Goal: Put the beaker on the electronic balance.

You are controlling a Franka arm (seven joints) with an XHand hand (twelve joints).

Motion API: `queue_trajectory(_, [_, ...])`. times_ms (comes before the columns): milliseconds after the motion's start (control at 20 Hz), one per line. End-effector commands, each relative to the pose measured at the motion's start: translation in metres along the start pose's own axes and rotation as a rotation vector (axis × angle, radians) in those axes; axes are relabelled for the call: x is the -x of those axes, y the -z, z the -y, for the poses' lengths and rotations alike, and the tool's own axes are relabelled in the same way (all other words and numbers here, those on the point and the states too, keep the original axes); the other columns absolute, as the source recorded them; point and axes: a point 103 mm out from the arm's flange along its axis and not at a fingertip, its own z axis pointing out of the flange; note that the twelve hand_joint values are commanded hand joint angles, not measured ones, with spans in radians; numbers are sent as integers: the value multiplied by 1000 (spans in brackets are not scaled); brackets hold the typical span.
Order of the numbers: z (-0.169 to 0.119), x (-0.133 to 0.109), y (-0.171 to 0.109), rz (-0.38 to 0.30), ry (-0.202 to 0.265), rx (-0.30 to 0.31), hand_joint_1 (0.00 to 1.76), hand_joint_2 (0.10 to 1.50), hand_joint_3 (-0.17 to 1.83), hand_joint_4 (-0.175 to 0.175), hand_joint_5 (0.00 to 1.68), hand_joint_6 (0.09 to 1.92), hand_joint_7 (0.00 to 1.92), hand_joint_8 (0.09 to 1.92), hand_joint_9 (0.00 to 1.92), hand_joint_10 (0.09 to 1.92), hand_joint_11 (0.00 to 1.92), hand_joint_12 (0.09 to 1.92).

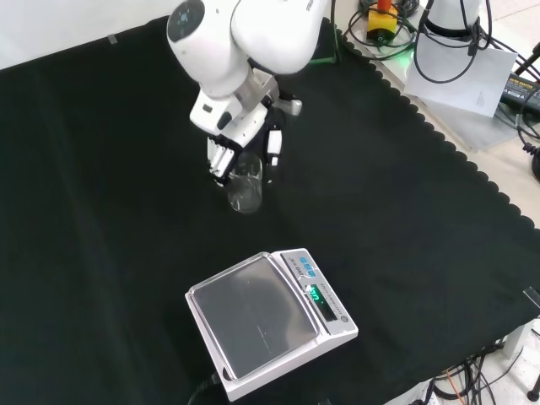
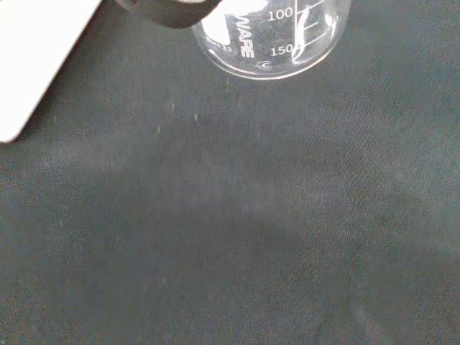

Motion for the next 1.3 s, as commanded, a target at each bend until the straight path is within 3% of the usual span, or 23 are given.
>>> queue_trajectory(50, [11, -5, 27, 40, -4, 29, 1017, 1177, -175, -66, 493, 1431, 610, 1371, 911, 1040, 895, 1228])
queue_trajectory(300, [5, -14, 31, 43, 18, 29, 1019, 1177, -175, -67, 504, 1431, 613, 1376, 914, 1044, 895, 1228])
queue_trajectory(700, [-28, -42, 48, 51, 101, 35, 1020, 1177, -175, -69, 517, 1429, 616, 1381, 917, 1048, 896, 1229])
queue_trajectory(850, [-47, -61, 58, 54, 113, 29, 1022, 1177, -175, -70, 521, 1429, 617, 1383, 917, 1049, 896, 1229])
queue_trajectory(1100, [-80, -105, 84, 83, 167, 44, 1024, 1175, -175, -72, 526, 1427, 619, 1385, 918, 1050, 897, 1230])
queue_trajectory(1300, [-101, -134, 89, 98, 210, 38, 1026, 1174, -175, -73, 532, 1425, 621, 1386, 918, 1051, 896, 1230])
